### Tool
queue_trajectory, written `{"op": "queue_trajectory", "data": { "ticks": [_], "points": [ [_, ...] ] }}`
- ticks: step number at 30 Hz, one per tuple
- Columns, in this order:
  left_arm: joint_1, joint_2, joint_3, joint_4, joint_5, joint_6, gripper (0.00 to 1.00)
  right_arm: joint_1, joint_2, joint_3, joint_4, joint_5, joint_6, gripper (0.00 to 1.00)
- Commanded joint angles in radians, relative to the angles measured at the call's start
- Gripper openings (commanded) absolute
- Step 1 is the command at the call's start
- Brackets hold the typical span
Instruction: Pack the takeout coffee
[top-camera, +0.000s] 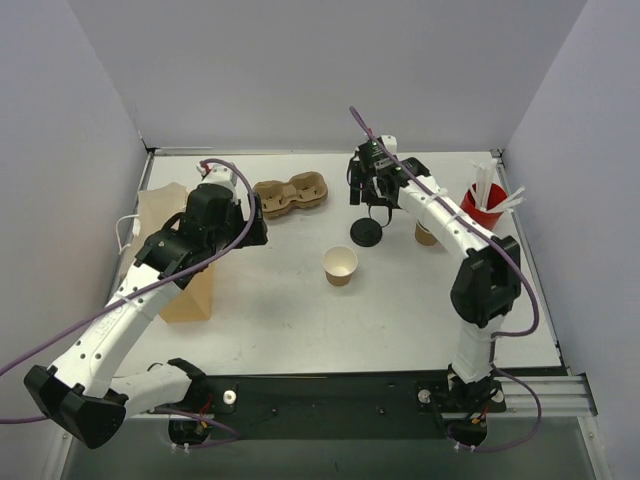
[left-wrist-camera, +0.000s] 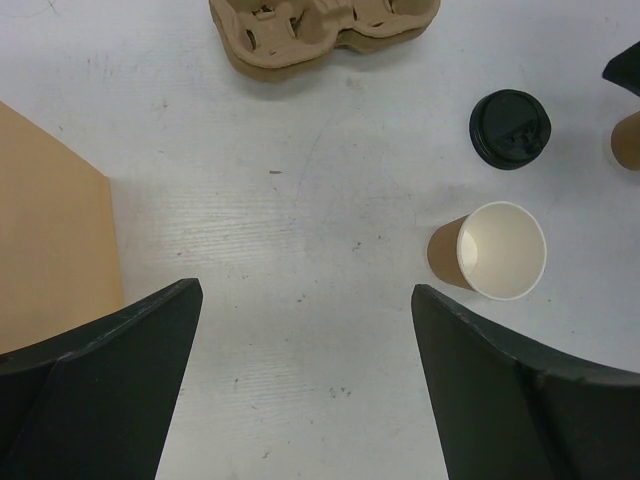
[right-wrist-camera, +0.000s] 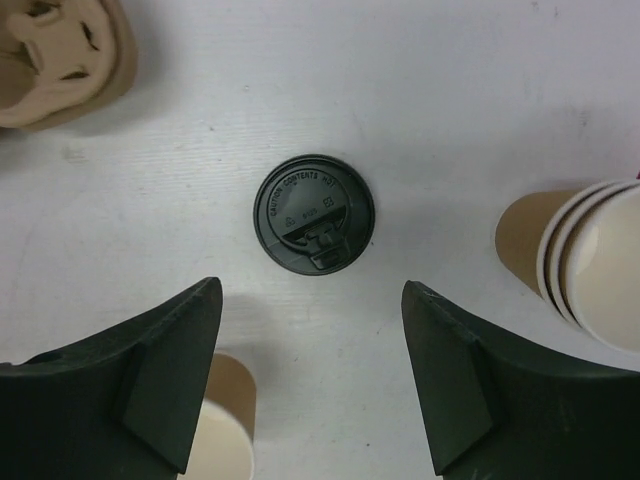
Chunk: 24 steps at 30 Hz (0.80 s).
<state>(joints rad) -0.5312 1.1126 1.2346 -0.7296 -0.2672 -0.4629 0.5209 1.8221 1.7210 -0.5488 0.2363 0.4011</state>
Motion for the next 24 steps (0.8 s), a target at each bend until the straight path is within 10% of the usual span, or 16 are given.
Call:
{"op": "queue_trajectory", "data": {
  "ticks": [1,24],
  "points": [
    [0.008,0.035,0.057,0.016,0.011,0.016,0.97,-0.05,0.126,0.041,-0.01,-0.072,-0.059,0.69],
    [0.011,0.135,0.12,-0.013,0.028,0.007,0.98,-0.068,0.308,0.006,0.056,-0.13,-0.084,0.8]
  ]
}}
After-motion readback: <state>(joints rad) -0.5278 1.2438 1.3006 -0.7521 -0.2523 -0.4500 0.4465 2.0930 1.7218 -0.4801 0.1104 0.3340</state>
